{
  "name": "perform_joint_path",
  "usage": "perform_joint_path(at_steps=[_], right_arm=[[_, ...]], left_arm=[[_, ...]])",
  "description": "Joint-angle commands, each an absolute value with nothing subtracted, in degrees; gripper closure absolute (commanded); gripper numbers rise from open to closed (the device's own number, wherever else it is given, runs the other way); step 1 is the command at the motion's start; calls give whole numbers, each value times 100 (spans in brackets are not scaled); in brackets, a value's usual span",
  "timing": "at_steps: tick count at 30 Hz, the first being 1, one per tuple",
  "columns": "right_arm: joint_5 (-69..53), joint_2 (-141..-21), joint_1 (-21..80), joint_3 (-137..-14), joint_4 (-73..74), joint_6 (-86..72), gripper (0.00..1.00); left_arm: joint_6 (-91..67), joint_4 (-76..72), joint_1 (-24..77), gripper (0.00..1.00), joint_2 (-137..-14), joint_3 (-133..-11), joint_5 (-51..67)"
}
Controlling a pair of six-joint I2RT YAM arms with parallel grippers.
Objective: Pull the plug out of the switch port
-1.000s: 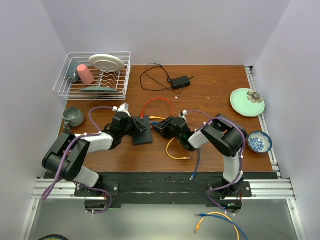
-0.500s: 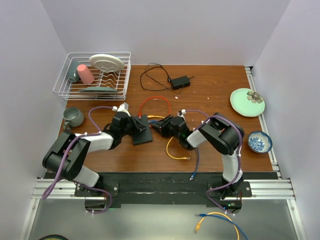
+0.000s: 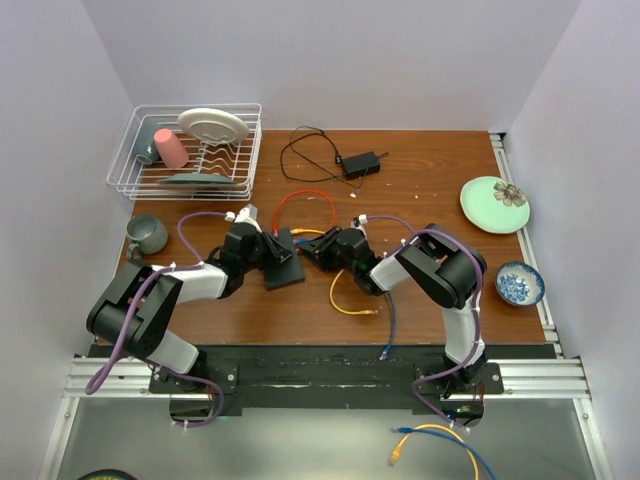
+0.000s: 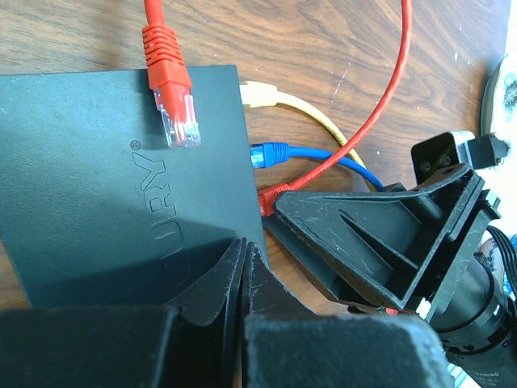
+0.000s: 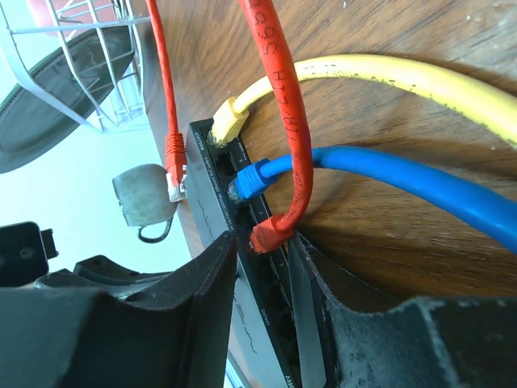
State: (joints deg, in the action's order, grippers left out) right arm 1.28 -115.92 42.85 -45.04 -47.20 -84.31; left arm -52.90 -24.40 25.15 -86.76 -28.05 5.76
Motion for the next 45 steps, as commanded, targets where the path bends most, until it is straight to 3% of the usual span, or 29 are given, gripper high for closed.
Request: perform_joint_path(at_steps=[1, 7, 12, 18, 24, 33, 45], right_arm=[[255, -11742, 4316, -4571, -4359, -8209, 63], [281, -11602, 4324, -4351, -4421, -8165, 62], [246, -11566, 4316, -4298, -4430, -8130, 61], [220, -11549, 4324, -4263, -4482, -8086, 60], [176, -11575, 4315, -4245, -4518, -8068, 60], [123, -11681, 4324, -4324, -4544, -8077, 60], [105, -11777, 4394, -4333, -4614, -8174, 58]], left_arm=[[-5115, -1494, 2522, 100, -8711, -2663, 352], [-5273, -617, 2522, 100, -8043, -3242, -481], [-5247, 481, 2487, 92, -7813, -3928, -1422], [-5221, 1107, 2259, 90, -7629, -4263, -2276], [-5115, 1913, 2013, 91, -8304, -4833, -2706], [-4799, 1460, 2004, 100, -9360, -5080, -1803], [-4298, 1090, 2179, 100, -9940, -5431, -1371]])
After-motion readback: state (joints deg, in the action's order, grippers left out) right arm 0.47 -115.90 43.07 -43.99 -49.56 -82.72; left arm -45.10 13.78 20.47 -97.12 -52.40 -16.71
